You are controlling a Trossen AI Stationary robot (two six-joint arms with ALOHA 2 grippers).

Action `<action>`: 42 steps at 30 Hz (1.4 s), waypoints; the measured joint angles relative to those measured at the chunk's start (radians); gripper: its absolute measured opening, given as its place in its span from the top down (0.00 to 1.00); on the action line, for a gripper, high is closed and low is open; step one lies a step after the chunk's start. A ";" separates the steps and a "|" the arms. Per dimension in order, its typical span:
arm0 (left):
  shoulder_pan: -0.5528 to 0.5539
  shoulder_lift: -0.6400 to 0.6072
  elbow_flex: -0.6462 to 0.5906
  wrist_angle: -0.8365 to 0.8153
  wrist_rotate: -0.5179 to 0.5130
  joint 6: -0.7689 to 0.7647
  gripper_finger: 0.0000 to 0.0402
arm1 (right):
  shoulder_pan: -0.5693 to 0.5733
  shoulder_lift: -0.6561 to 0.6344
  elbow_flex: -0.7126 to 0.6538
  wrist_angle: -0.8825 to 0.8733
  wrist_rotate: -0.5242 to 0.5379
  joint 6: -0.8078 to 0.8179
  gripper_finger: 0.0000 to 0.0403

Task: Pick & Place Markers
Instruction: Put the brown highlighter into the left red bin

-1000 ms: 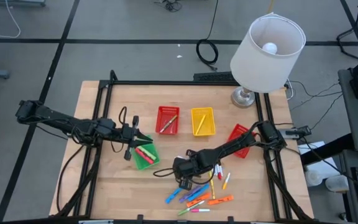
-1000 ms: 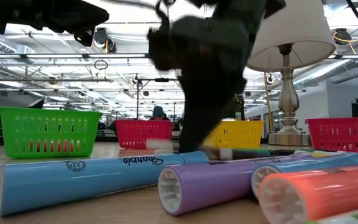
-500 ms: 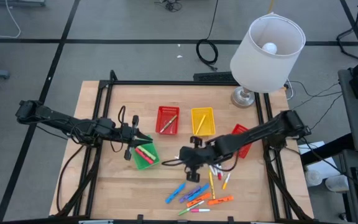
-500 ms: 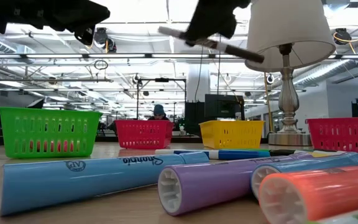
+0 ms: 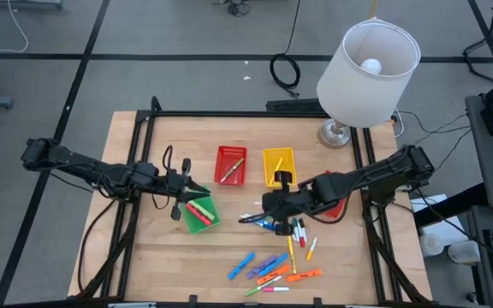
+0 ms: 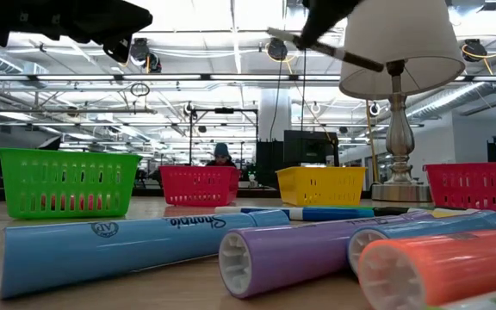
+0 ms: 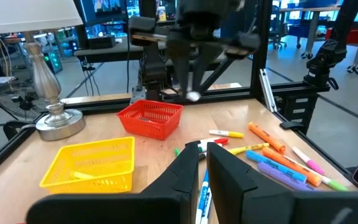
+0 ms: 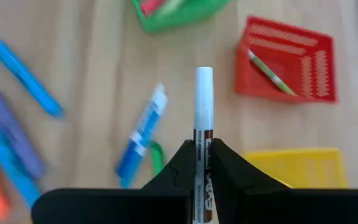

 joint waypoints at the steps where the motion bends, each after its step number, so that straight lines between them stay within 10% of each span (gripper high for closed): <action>1: 0.000 0.000 0.000 0.000 0.000 -0.001 0.90 | -0.005 0.000 0.000 -0.025 0.021 -0.016 0.96; 7: 0.000 0.000 0.000 -0.001 0.000 -0.034 0.90 | -0.082 0.018 -0.001 -0.090 0.095 -0.152 0.96; 17: 0.000 0.000 0.000 -0.011 0.000 -0.050 0.90 | -0.202 0.062 0.002 0.237 0.011 -0.866 0.96; 42: 0.002 0.000 -0.001 -0.012 -0.019 0.103 0.90 | -0.469 0.352 0.003 0.625 -0.285 -1.527 0.96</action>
